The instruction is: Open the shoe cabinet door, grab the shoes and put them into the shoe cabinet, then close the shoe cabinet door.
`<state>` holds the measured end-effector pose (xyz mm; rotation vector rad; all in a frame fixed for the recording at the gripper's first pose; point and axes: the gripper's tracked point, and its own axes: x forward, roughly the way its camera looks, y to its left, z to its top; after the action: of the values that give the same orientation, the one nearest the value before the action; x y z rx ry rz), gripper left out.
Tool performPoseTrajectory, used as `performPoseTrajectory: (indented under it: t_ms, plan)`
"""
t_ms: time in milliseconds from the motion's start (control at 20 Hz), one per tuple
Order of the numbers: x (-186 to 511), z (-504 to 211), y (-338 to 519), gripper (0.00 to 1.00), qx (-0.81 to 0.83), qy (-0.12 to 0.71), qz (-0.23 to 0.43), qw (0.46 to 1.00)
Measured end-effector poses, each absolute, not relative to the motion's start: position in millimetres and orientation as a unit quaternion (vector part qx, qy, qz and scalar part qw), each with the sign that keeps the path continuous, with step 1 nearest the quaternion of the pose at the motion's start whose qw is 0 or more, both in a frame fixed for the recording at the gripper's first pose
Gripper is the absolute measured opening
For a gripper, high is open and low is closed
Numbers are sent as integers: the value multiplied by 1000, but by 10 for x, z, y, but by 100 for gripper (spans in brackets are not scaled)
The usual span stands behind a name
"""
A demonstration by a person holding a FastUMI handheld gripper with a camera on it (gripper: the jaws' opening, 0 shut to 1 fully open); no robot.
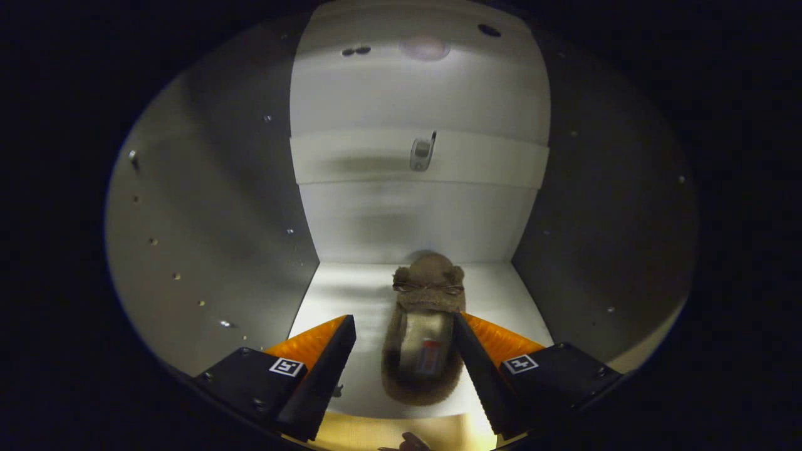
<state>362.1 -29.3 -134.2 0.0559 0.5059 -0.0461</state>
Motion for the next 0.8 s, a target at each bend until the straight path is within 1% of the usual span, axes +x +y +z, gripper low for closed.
performPoseTrajectory:
  t_ms: [200, 350, 800]
  plan:
    - [3157, -889, -373, 99, 28, 199, -32, 979]
    - [2763, -676, -423, 99, 32, 182, -36, 982]
    - [1569, -52, -452, 98, 27, 76, -23, 996]
